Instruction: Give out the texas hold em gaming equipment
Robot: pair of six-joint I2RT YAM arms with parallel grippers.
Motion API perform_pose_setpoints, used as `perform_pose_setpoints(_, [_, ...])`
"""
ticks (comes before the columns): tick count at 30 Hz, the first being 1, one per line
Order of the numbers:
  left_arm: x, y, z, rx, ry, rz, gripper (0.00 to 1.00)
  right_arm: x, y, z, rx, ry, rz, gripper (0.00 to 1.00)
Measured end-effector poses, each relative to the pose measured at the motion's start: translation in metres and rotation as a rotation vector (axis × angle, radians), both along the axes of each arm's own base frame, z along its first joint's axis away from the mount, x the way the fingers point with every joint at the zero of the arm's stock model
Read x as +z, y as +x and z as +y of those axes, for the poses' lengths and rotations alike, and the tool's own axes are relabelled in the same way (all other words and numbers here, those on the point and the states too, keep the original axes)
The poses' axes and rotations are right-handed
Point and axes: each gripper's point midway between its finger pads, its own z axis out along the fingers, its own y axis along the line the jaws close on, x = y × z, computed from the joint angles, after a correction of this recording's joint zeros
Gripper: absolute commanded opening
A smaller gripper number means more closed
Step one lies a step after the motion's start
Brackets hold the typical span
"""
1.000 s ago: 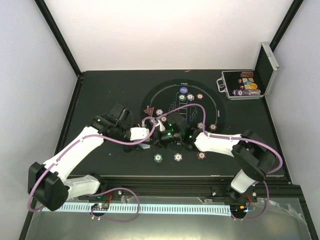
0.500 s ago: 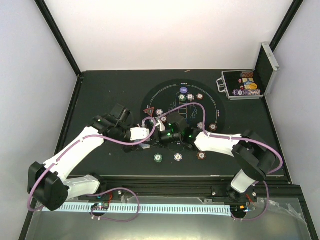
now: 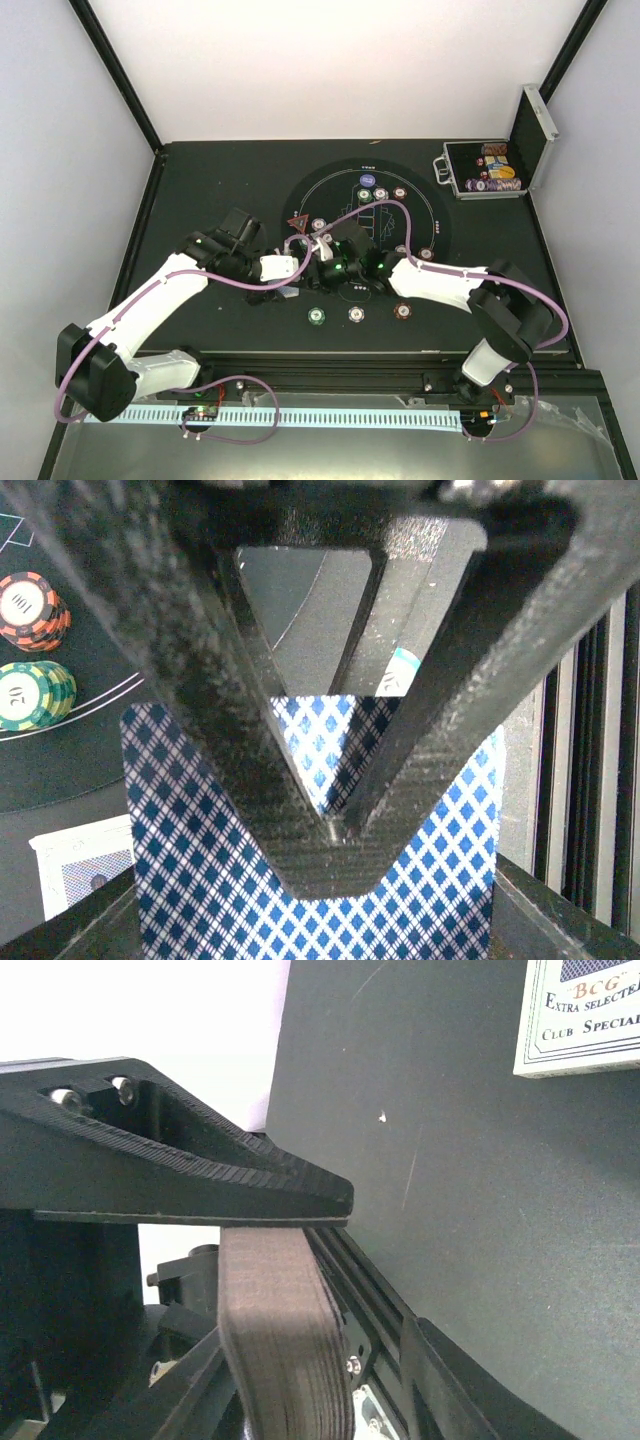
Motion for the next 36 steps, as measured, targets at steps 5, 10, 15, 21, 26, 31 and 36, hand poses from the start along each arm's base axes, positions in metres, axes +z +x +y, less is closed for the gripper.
perform_pose_setpoints(5, [-0.001, 0.001, 0.001, 0.003, 0.006, -0.004, 0.02, 0.005, 0.002, -0.005, -0.001, -0.001, -0.013, 0.36])
perform_pose_setpoints(10, [-0.001, 0.003, 0.002, 0.008, 0.011, -0.014, 0.02, 0.007, 0.006, -0.012, -0.011, -0.010, -0.015, 0.32])
perform_pose_setpoints(15, [-0.004, 0.003, 0.003, 0.011, 0.021, -0.013, 0.02, 0.010, 0.007, -0.018, -0.016, -0.018, -0.020, 0.25])
perform_pose_setpoints(21, [-0.005, 0.003, 0.005, 0.016, 0.030, -0.019, 0.02, 0.015, 0.008, -0.025, -0.030, -0.027, -0.024, 0.11])
perform_pose_setpoints(26, [-0.007, 0.004, 0.006, 0.021, 0.036, -0.020, 0.02, 0.019, 0.009, -0.028, -0.034, -0.028, -0.029, 0.01])
perform_pose_setpoints(31, [-0.008, 0.006, 0.009, 0.030, 0.047, -0.029, 0.02, 0.023, 0.012, -0.035, -0.049, -0.028, -0.032, 0.01])
perform_pose_setpoints(36, [-0.007, 0.011, 0.011, 0.044, 0.047, -0.041, 0.01, 0.027, 0.016, -0.044, -0.071, -0.003, -0.014, 0.01])
